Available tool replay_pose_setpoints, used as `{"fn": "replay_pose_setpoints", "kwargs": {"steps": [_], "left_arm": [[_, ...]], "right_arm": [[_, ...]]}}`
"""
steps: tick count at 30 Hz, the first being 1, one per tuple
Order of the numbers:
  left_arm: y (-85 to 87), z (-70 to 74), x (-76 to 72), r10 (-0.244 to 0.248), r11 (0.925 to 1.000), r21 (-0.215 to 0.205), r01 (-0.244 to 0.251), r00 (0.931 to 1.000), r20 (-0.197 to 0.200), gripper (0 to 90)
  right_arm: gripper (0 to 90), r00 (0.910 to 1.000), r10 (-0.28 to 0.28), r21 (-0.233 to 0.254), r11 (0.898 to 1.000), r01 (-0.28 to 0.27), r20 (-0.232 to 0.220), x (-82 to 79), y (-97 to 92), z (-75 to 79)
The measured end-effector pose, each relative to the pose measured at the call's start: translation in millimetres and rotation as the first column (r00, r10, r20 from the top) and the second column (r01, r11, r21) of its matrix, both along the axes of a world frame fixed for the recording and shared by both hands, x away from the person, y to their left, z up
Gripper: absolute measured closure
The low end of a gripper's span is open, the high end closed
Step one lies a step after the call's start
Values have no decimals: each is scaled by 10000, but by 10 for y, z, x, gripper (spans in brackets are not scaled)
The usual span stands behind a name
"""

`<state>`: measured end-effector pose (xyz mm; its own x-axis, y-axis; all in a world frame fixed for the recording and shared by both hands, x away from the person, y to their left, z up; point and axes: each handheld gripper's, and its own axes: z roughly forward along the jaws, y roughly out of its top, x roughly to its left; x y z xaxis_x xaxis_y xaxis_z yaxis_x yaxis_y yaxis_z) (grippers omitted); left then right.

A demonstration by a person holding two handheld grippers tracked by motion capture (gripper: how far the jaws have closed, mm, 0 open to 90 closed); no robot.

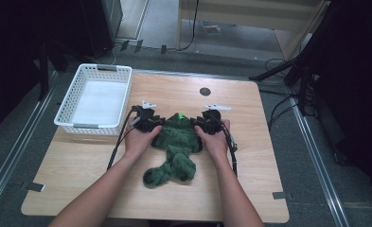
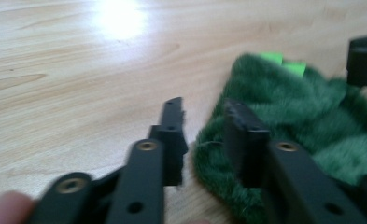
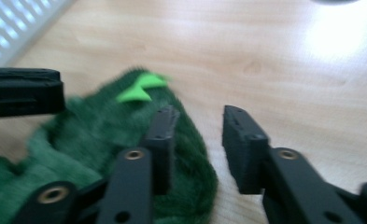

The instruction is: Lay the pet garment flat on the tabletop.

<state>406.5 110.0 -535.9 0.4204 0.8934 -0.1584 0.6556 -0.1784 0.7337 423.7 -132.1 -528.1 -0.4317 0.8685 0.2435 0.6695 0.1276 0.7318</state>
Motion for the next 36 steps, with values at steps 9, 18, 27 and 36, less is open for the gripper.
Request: {"fn": "replay_pose_setpoints", "kwargs": {"steps": [9,18,27,36], "left_arm": [[-30,-54,53,-94,9968,794,95,10000,-17,900],[21,84,0,625,9976,-303,-620,9979,180,531],[146,261,-497,-62,9921,-1243,171,9961,875,527],[157,-1,-707,-270,9921,-1219,281,9996,106,551]], "right_arm": [[900,9998,140,-580,9982,-149,-166,19,20,-104],[682,10000,18,62,10000,-18,-10,-21,-99,-59],[611,9954,125,1274,9915,-246,949,-566,-453,130],[640,9990,361,1288,9909,-393,277,-896,-396,19]]}}
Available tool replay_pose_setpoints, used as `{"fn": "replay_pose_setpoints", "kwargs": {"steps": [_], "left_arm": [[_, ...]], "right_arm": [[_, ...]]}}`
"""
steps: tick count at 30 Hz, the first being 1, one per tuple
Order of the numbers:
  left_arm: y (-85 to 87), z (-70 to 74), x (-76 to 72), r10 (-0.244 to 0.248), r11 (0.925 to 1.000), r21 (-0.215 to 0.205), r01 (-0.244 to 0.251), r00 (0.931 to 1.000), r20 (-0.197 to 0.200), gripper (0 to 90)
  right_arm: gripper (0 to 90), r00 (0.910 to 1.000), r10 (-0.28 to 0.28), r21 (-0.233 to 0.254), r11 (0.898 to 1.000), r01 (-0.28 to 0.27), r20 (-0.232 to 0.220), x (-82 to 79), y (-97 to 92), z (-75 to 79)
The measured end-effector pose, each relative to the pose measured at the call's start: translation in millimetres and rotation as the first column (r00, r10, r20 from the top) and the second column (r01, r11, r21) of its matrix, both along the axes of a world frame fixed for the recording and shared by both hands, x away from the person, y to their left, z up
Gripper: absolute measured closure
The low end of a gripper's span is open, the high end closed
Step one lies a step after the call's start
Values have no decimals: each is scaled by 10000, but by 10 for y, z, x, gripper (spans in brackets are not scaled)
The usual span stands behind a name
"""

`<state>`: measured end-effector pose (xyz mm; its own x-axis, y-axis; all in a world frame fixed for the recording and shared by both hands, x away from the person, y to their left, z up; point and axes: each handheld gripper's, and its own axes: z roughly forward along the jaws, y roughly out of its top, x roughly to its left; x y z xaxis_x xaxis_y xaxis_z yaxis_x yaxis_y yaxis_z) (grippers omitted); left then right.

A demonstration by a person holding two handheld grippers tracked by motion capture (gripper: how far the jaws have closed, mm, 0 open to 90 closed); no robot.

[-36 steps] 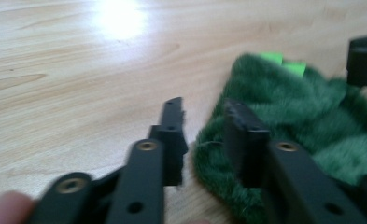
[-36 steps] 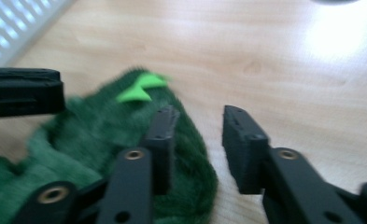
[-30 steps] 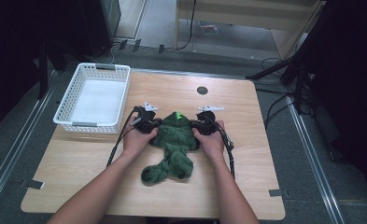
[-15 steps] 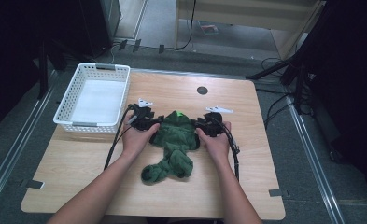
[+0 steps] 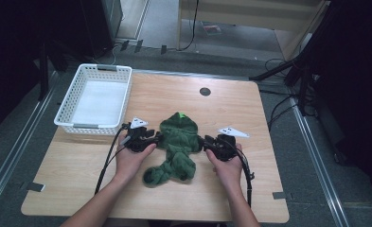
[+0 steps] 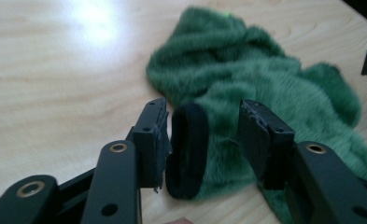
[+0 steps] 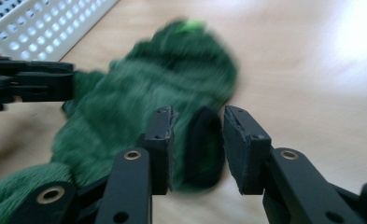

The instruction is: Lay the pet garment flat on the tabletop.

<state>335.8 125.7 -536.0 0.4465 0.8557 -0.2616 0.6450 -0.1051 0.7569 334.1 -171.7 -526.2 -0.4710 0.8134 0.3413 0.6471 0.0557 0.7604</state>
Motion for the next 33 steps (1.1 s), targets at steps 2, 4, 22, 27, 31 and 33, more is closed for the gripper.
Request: {"fn": "replay_pose_setpoints", "kwargs": {"steps": [2,4,22,27,31,33], "left_arm": [[-18,-43,2,-118,9999,59,119,9998,-144,631],[-30,-71,3,-251,9995,193,257,9992,-301,743],[18,-44,-79,137,9992,378,-147,9995,282,620],[136,72,-392,-436,9987,-225,449,9976,546,531],[198,52,-668,-768,9967,-200,781,9953,595,522],[240,20,-794,-933,9954,-186,945,9939,580,518]], "right_arm": [[650,9987,-48,-101,9999,43,-505,38,48,-116],[735,9971,143,-96,9998,-151,-747,64,100,-194],[698,9999,-115,-475,9988,121,124,7,66,-100],[620,9954,549,-119,9985,-541,782,-261,88,151],[472,9877,946,-317,9953,-914,1248,-512,220,258],[397,9852,1124,-409,9933,-1080,1297,-631,312,279]]}}
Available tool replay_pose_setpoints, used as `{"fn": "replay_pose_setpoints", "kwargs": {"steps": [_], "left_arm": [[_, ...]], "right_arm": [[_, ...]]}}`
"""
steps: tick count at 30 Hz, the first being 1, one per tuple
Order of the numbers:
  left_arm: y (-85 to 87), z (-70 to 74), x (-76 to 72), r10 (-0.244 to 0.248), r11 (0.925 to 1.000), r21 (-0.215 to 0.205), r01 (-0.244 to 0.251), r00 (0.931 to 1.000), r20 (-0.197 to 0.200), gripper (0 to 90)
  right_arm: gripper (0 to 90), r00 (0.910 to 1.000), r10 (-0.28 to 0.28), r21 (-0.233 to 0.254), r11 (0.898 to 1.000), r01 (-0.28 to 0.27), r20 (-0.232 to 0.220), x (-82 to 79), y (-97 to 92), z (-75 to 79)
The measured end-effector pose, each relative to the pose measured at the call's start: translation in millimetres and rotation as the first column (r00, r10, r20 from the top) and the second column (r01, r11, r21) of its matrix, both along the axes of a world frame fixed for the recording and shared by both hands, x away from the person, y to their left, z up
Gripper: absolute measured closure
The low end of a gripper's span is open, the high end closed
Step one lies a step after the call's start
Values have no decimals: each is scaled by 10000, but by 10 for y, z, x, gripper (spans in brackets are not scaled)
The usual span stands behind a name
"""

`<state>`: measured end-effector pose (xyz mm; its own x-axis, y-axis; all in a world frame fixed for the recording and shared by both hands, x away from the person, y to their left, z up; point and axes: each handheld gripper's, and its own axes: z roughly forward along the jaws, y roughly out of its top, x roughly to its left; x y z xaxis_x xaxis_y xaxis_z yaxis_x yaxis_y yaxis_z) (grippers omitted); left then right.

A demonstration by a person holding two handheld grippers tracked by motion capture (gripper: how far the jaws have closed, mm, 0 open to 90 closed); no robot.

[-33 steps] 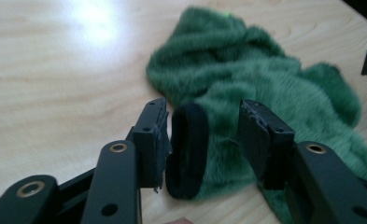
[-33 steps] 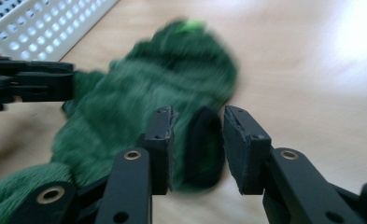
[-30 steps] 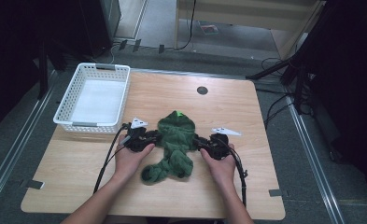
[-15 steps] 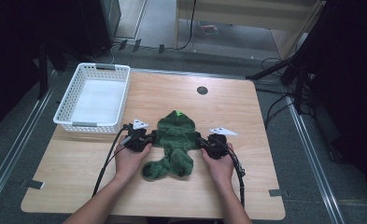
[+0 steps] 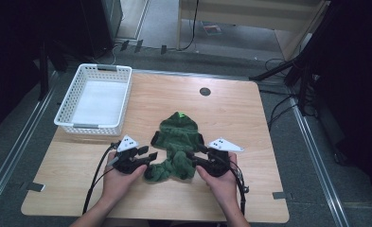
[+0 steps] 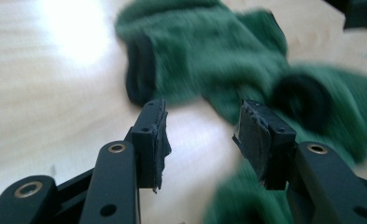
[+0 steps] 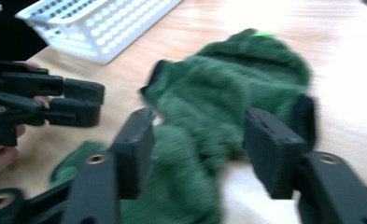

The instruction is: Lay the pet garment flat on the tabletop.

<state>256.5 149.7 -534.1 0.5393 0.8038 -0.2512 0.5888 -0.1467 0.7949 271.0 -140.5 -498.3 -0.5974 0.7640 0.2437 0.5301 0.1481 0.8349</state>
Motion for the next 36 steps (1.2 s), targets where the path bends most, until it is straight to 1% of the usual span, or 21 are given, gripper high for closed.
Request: {"fn": "replay_pose_setpoints", "kwargs": {"steps": [2,5,6,7,8,9,11,12,13,15,16,19,22,25,27,28,30,31,33,34,36], "left_arm": [[37,-57,-104,-149,9994,-310,144,9998,-162,519],[32,-151,-211,-364,9992,-162,362,9993,-119,532],[28,-171,-226,-370,9993,-42,370,9993,-72,553],[23,-184,-233,-389,9992,-76,388,9992,-60,583],[17,-186,-237,-425,9991,-75,425,9991,-36,616],[11,-189,-240,-460,9989,-10,460,9989,25,653],[6,-192,-236,-431,9990,108,432,9990,-115,734],[8,-194,-234,-437,9990,105,439,9989,-152,771],[17,-194,-230,-466,9988,136,469,9987,-196,802],[30,-197,-230,-470,9988,96,473,9986,-252,858],[33,-197,-231,-511,9986,98,514,9984,-260,858],[30,-199,-230,-540,9985,115,544,9981,-286,867],[33,-202,-217,-574,9983,75,577,9977,-368,867],[36,-201,-216,-554,9984,53,556,9978,-365,861],[42,-200,-222,-498,9988,-8,498,9983,-306,836],[56,-195,-230,-408,9992,-40,407,9989,-243,788],[94,-179,-250,-432,9985,-342,429,9990,-73,722],[113,-166,-260,-496,9978,-442,494,9988,-36,684],[149,-135,-291,-526,9978,-398,532,9985,163,610],[161,-125,-299,-524,9975,-469,535,9984,232,584],[178,-98,-314,-616,9948,-799,634,9978,245,543]], "right_arm": [[361,9999,101,-210,9997,-103,-52,-113,114,-2],[361,9998,186,-312,9993,-189,-90,-165,182,-35],[364,9996,213,-286,9994,-218,-170,-181,213,-64],[376,9994,261,-347,9990,-269,-235,-195,245,-98],[407,9989,354,-490,9981,-369,-305,-208,283,-134],[474,9986,421,-727,9964,-444,-332,-224,320,-169],[656,9990,417,-1267,9910,-435,-166,-253,367,-216],[704,9991,393,-1355,9899,-411,-158,-255,365,-224],[738,9992,371,-1286,9909,-388,-159,-251,348,-222],[803,9999,-127,-1032,9946,124,-20,-251,230,-178],[803,9999,-127,-1032,9946,124,-20,-251,230,-178],[804,9988,-484,-763,9959,490,104,-270,59,-144],[790,9965,-830,-713,9940,834,98,-310,-142,-145],[768,9916,-1284,-722,9893,1270,-160,-354,-356,-188],[733,9838,-1742,-878,9815,1700,-426,-384,-493,-224],[690,9785,-2021,-924,9759,1976,-420,-394,-563,-241],[654,9619,-2697,-1031,9590,2640,-455,-418,-691,-245],[635,9567,-2882,-846,9551,2840,-420,-432,-752,-232],[590,9545,-2976,-243,9545,2972,-163,-461,-838,-175],[576,9573,-2885,67,9575,2885,154,-480,-862,-134],[541,9656,-2569,373,9661,2554,403,-490,-845,-96]]}}
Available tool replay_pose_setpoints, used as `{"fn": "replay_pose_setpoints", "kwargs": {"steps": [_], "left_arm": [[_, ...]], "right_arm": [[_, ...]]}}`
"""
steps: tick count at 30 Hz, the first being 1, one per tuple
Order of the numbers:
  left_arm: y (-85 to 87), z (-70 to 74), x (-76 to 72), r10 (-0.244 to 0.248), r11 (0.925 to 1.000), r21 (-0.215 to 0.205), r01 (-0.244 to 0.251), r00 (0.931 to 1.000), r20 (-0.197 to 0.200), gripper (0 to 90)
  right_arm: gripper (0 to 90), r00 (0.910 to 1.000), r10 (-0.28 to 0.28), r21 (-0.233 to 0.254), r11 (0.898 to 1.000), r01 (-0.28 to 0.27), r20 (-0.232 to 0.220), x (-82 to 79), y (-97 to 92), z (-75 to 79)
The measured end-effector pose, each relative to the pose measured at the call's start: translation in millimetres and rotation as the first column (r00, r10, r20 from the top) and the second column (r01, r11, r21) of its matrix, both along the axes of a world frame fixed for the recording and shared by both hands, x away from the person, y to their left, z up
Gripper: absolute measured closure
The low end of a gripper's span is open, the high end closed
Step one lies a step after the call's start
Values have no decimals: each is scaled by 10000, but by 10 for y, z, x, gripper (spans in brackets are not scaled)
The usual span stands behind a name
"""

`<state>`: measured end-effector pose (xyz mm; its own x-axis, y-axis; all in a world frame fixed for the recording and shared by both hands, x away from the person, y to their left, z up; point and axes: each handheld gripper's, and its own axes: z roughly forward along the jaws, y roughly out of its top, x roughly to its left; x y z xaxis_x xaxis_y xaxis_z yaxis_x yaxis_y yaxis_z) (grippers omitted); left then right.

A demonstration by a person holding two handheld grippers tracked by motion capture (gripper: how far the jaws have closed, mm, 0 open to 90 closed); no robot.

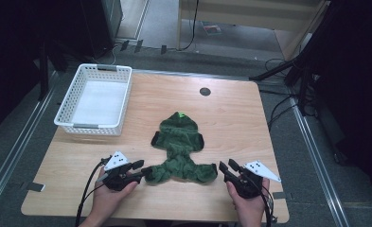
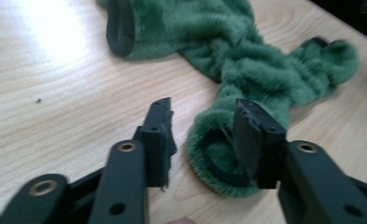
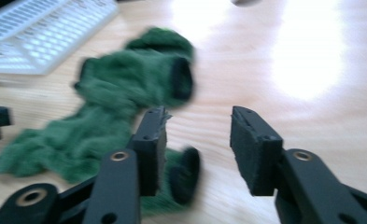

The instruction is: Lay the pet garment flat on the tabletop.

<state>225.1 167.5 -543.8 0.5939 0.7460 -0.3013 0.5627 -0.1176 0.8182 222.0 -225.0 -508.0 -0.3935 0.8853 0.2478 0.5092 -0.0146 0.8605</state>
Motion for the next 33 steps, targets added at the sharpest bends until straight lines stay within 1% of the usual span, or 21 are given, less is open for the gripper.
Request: {"fn": "replay_pose_setpoints", "kwargs": {"steps": [1,2,3,6,7,8,10,11,12,14,15,17,18,19,20,21,23,24,27,29,33], "left_arm": [[-7,2,0,-138,9999,-13,138,9999,-48,498],[-30,-5,0,-293,9996,4,293,9994,-171,498],[-56,-19,-5,-380,9992,132,382,9992,-153,481],[-156,-62,-20,-565,9965,593,581,9980,-291,440],[-189,-79,-27,-597,9953,744,617,9978,-294,436],[-216,-87,-34,-584,9928,1032,608,9979,-265,442],[-255,-88,-51,-579,9866,1521,599,9982,-174,515],[-259,-88,-52,-622,9862,1527,644,9979,-188,625],[-260,-88,-52,-703,9854,1541,730,9973,-226,625],[-256,-88,-47,-791,9846,1542,830,9964,-314,727],[-246,-86,-42,-822,9843,1540,864,9960,-338,757],[-228,-90,-31,-860,9858,1408,912,9954,-422,773],[-217,-99,-22,-883,9880,1226,938,9949,-497,771],[-209,-103,-17,-867,9890,1157,923,9948,-527,762],[-198,-107,-5,-909,9902,1006,968,9939,-617,752],[-186,-109,7,-888,9919,854,943,9939,-661,738],[-158,-112,29,-813,9946,584,857,9940,-727,726],[-150,-113,32,-761,9956,481,799,9942,-756,725],[-153,-109,21,-624,9964,529,658,9960,-643,726],[-163,-106,13,-594,9957,672,632,9966,-566,731],[-161,-107,11,-551,9962,645,587,9969,-570,751]], "right_arm": [[501,9985,524,-89,9986,-525,-150,16,80,-22],[501,9985,524,-89,9986,-525,-150,16,80,-22],[479,9966,780,-160,9968,-785,-281,28,132,-55],[439,9842,1449,-455,9876,-1501,-1015,48,292,-146],[445,9806,1586,-628,9840,-1665,-1151,52,334,-171],[459,9775,1626,-761,9818,-1738,-1342,55,372,-195],[532,9714,1573,-1053,9784,-1777,-1777,72,413,-248],[635,9618,1625,-1185,9743,-1917,-2201,90,426,-303],[635,9618,1625,-1185,9743,-1917,-2201,90,426,-303],[739,9582,1613,-1353,9710,-1969,-2362,95,420,-328],[772,9570,1622,-1418,9695,-2000,-2406,94,407,-321],[774,9557,1624,-1440,9688,-2016,-2454,79,372,-296],[754,9586,1561,-1437,9705,-1938,-2383,72,359,-276],[696,9688,1307,-1453,9758,-1633,-2108,72,338,-221],[658,9746,1187,-1423,9789,-1469,-1899,84,331,-180],[631,9784,1134,-1200,9835,-1352,-1726,117,322,-118],[600,9823,1255,-609,9890,-1350,-1391,225,341,8],[598,9836,1350,-536,9884,-1421,-1198,290,380,70],[599,9864,1513,-762,9848,-1560,-640,497,555,234],[598,9864,1608,-920,9823,-1633,-338,729,735,299],[580,9869,1574,-799,9839,-1597,-349,1204,1039,260]]}}
